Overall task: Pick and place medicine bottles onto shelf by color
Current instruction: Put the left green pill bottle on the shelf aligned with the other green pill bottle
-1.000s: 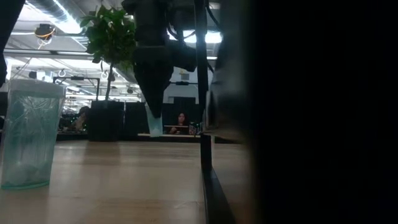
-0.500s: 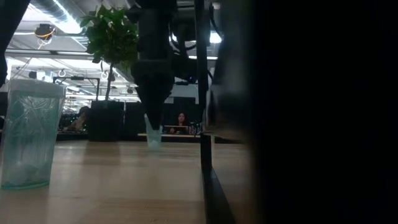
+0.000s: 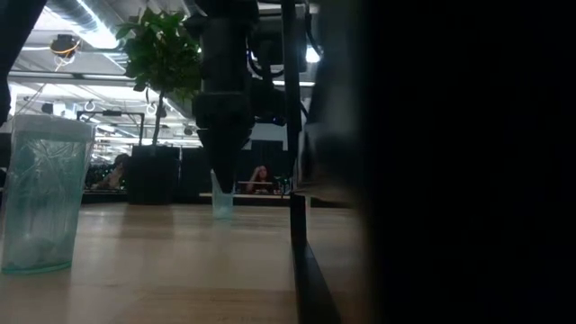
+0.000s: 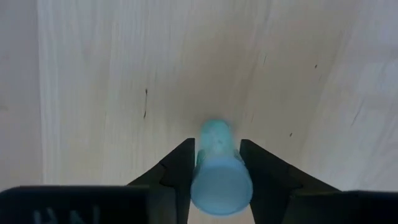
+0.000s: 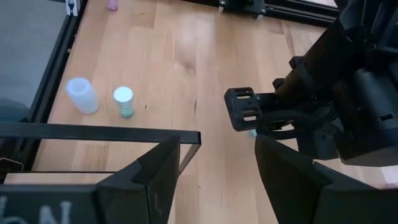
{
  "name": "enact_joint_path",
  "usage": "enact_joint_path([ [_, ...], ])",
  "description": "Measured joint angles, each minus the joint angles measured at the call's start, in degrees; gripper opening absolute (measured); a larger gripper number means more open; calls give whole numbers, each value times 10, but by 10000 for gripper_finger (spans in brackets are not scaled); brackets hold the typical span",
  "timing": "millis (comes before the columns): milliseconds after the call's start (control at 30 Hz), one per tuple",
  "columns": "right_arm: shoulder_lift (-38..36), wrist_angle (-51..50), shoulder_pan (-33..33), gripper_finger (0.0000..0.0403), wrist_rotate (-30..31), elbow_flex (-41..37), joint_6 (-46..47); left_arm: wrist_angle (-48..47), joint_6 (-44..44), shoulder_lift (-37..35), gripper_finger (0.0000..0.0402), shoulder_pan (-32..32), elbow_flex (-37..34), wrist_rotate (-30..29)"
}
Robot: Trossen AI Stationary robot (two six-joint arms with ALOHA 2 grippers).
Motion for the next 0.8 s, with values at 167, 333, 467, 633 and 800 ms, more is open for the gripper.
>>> enact_joint_path([
  [167, 0, 1, 0, 210, 0, 0, 0, -3, 0, 2, 161, 0, -2, 1],
  [333, 0, 2, 0, 210, 0, 0, 0, -3, 0, 2, 202, 0, -2, 1],
  [467, 0, 3, 0, 210, 0, 0, 0, -4, 0, 2, 237, 0, -1, 1],
  [633, 0, 4, 0, 210, 0, 0, 0, -8, 0, -5, 267, 0, -1, 1],
  [800, 0, 6, 0, 210, 0, 0, 0, -15, 0, -29, 268, 0, 0, -1],
])
